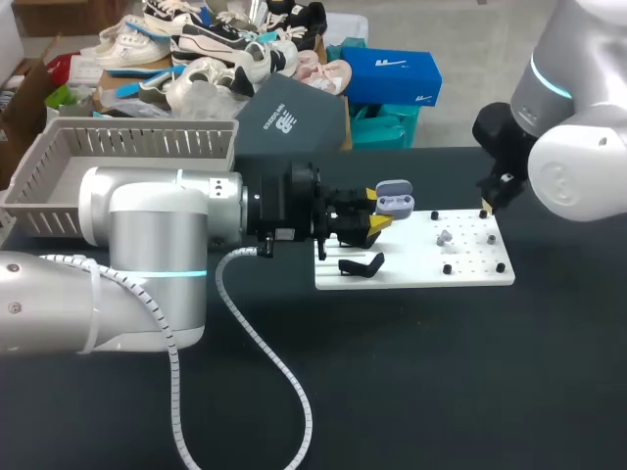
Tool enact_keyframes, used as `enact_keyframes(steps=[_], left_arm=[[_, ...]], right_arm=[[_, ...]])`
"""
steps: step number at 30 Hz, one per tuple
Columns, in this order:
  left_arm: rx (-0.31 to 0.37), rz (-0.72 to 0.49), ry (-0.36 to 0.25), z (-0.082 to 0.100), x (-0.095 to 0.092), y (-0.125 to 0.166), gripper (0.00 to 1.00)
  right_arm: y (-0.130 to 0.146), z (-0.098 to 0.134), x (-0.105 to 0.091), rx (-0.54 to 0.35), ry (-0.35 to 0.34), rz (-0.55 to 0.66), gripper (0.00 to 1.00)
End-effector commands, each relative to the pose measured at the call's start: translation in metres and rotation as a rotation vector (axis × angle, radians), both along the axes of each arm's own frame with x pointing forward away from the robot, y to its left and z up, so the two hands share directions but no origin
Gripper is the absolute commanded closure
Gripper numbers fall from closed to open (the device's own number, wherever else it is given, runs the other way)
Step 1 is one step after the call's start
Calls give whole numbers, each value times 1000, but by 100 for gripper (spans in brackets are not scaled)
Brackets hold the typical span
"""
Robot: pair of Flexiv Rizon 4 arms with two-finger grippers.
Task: Pick up each earbud case from the left stands, insert the matching earbuds, close the lid, and place the case in the box.
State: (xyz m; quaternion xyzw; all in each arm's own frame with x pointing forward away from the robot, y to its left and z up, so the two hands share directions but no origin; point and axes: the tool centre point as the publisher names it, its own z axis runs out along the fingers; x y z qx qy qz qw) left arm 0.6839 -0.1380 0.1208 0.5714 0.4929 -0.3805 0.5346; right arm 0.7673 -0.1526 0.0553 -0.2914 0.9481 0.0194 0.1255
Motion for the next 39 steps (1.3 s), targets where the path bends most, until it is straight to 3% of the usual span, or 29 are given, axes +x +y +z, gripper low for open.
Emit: enact_keyframes(steps=[1,10,13,19,20,26,35,39], left_arm=[[-4,3,-3,-1,-1,0,100],[-4,3,-3,-1,-1,0,100],[-4,3,-3,-1,-1,0,100],[-4,3,-3,-1,-1,0,100],[-4,3,-3,-1,-1,0,100],[-4,3,-3,-1,-1,0,100],[-4,3,-3,-1,-1,0,100],[-4,3,-3,-1,-1,0,100]], right_arm=[[0,0,-3,-3,-7,-5,100],[-4,1,-6,7,3,-21,100],[-16,7,-21,4,38,-178,100],[-40,25,-59,81,131,-659,100],[-41,28,-66,61,147,-763,100],[-30,42,-103,83,198,-1118,100],[15,62,-132,42,241,-1485,100],[30,72,-142,93,258,-1589,100]])
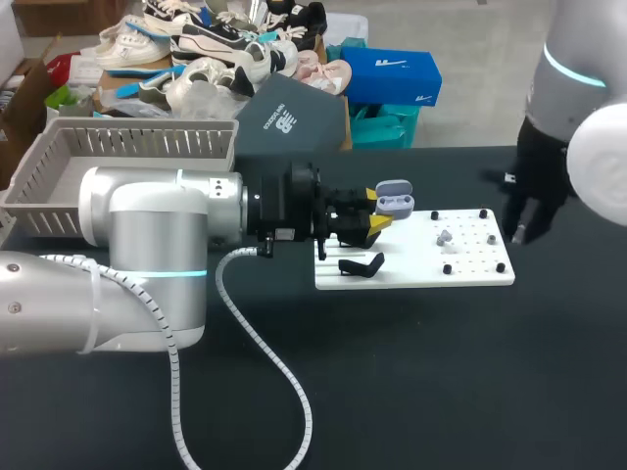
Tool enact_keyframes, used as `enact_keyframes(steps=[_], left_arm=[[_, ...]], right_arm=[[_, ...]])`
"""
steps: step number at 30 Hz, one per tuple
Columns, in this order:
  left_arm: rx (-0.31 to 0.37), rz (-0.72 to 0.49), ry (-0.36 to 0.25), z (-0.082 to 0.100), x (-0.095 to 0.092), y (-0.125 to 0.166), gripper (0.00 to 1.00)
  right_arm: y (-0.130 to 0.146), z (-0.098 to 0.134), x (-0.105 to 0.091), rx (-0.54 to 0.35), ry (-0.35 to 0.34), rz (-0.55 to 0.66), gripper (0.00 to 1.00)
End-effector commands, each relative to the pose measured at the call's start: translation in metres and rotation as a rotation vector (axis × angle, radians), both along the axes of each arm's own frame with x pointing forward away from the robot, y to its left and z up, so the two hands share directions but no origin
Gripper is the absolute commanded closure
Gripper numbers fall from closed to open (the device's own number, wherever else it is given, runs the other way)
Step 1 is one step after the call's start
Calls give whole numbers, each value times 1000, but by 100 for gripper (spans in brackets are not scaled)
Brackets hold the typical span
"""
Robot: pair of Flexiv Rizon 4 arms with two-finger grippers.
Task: Pick up each earbud case from the left stands, insert the matching earbuds, close the lid, and place the case in the box.
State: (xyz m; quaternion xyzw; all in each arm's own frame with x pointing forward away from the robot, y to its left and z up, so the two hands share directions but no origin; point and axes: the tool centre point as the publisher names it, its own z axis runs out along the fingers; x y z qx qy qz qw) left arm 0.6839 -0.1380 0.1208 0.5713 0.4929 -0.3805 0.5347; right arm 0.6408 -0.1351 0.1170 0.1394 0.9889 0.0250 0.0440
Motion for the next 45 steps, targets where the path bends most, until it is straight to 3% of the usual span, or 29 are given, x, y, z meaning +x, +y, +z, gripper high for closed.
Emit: enact_keyframes(steps=[1,6,11,19,24,35,45], left_arm=[[-4,3,-3,-1,-1,0,100],[-4,3,-3,-1,-1,0,100],[-4,3,-3,-1,-1,0,100],[-4,3,-3,-1,-1,0,100],[-4,3,-3,-1,-1,0,100],[-4,3,-3,-1,-1,0,100],[-4,3,-3,-1,-1,0,100]], right_arm=[[17,14,-18,-3,104,-737,100],[40,28,-29,26,83,-813,100],[60,43,-32,-5,58,-869,100],[87,66,-33,-3,-4,-888,100],[104,75,-27,2,-46,-855,100],[125,82,-10,54,-81,-756,100],[140,83,4,49,-107,-638,100]])
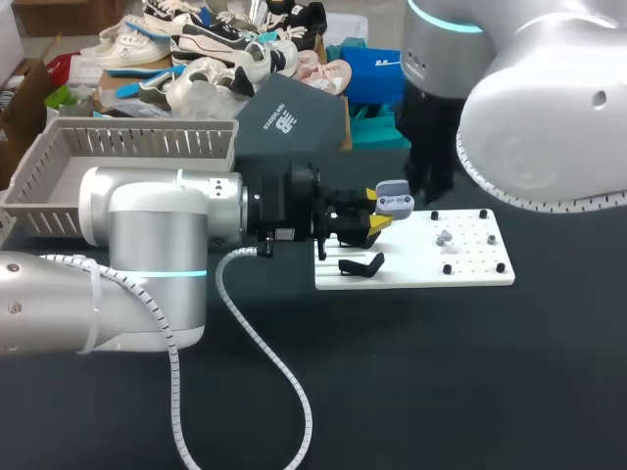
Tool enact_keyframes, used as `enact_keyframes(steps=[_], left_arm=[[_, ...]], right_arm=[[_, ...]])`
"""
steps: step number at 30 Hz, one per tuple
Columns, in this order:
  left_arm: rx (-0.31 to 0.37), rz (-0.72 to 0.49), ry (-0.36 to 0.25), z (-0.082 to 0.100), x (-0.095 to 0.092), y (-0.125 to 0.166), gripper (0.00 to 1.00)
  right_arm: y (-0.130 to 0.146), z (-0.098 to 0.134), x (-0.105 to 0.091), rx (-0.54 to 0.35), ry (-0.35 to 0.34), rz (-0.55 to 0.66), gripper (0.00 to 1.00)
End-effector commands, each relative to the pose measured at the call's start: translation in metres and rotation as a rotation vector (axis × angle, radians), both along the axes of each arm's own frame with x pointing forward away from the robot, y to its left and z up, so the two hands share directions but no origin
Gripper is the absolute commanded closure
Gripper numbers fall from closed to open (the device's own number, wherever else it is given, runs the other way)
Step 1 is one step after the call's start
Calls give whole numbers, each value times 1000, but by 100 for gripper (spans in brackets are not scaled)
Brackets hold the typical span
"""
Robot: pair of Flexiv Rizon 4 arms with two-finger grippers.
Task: Pick up each earbud case from the left stands, insert the matching earbuds, close the lid, and place the case in the box.
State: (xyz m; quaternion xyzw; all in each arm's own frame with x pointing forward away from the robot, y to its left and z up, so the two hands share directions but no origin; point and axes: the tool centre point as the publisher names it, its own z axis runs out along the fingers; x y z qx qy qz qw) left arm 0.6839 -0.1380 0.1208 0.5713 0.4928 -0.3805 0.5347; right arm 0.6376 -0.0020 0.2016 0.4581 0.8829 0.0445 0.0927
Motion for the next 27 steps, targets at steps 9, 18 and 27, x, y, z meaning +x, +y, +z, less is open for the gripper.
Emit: enact_keyframes(steps=[9,18,27], left_arm=[[-4,3,-3,-1,-1,0,100],[-4,3,-3,-1,-1,0,100],[-4,3,-3,-1,-1,0,100]], right_arm=[[15,-2,15,-80,-26,128,100],[18,-9,27,-73,-39,186,100],[21,-14,30,-72,-39,232,100]])
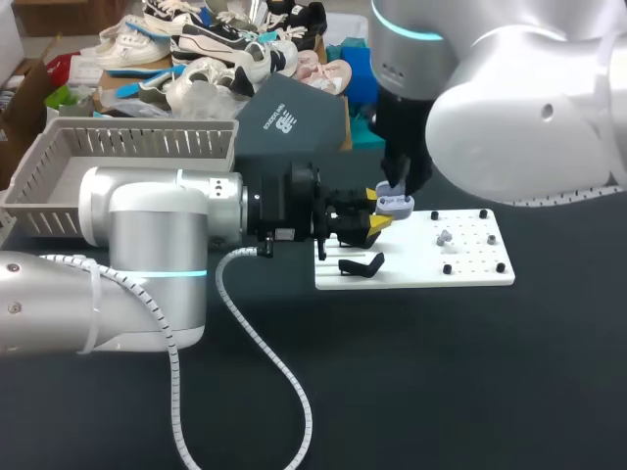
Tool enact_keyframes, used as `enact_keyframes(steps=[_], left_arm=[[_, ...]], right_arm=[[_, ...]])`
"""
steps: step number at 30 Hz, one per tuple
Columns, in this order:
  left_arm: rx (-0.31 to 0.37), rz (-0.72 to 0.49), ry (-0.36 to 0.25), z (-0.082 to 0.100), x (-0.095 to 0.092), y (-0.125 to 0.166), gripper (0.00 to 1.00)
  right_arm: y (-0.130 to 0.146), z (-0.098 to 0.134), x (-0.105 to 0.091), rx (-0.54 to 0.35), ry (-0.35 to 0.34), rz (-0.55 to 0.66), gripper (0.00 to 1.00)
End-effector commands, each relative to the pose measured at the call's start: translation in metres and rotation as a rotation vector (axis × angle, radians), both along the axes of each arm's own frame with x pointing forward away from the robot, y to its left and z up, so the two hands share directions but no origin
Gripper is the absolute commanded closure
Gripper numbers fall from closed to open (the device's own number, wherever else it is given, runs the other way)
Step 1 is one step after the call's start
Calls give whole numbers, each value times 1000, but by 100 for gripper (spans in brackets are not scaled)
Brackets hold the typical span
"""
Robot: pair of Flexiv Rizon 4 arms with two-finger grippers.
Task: Pick up each earbud case from the left stands, insert the matching earbuds, close the lid, and place the case in the box.
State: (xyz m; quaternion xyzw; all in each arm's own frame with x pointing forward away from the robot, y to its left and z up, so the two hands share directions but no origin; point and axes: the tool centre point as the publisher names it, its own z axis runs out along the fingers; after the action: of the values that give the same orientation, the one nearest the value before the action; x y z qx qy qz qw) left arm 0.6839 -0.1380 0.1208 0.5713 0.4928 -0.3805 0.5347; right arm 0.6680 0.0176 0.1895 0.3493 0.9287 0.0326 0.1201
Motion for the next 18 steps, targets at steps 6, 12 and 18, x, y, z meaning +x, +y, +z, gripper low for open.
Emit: enact_keyframes(steps=[6,12,18], left_arm=[[-4,3,-3,-1,-1,0,100],[-4,3,-3,-1,-1,0,100],[-4,3,-3,-1,-1,0,100]], right_arm=[[1,-3,-3,-7,1,16,100],[0,-8,-4,-10,5,27,100],[0,-10,-3,-15,14,30,100]])
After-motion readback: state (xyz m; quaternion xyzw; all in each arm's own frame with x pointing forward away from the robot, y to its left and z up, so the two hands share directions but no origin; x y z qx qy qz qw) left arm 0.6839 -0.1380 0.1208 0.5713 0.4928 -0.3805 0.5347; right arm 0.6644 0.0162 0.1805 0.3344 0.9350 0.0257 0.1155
